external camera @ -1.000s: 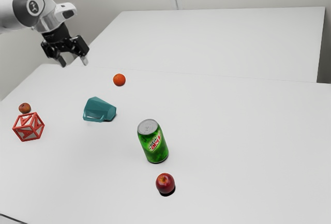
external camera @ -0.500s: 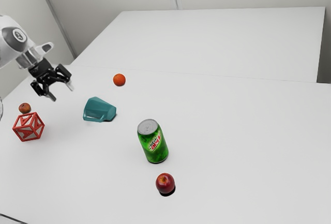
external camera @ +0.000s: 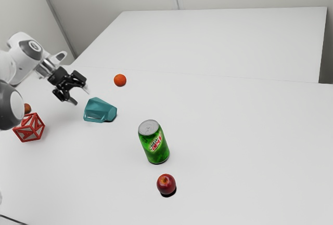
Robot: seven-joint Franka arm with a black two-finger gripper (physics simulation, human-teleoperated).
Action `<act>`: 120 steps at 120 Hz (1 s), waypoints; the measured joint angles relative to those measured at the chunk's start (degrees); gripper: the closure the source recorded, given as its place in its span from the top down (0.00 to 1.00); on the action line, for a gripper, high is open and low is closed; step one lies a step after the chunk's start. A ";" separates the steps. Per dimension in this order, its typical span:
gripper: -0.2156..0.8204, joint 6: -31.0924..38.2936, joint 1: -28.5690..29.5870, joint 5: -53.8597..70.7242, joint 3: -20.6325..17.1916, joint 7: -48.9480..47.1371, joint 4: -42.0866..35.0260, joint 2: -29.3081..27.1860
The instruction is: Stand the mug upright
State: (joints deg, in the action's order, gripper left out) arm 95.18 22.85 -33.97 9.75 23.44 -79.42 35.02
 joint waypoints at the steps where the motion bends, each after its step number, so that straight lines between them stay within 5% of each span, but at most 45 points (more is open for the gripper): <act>1: 0.79 0.01 0.00 -0.18 0.00 0.10 0.08 0.13; 64: 0.78 -0.39 -0.05 -10.89 -0.93 3.45 -1.35 3.70; 91: 0.29 -0.89 -0.17 -11.06 -1.46 3.70 -1.04 3.61; 120: 0.11 -0.90 -0.57 -10.73 -2.63 3.48 -0.84 3.30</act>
State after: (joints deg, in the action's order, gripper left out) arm 94.28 22.28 -44.70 7.12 26.92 -80.26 38.32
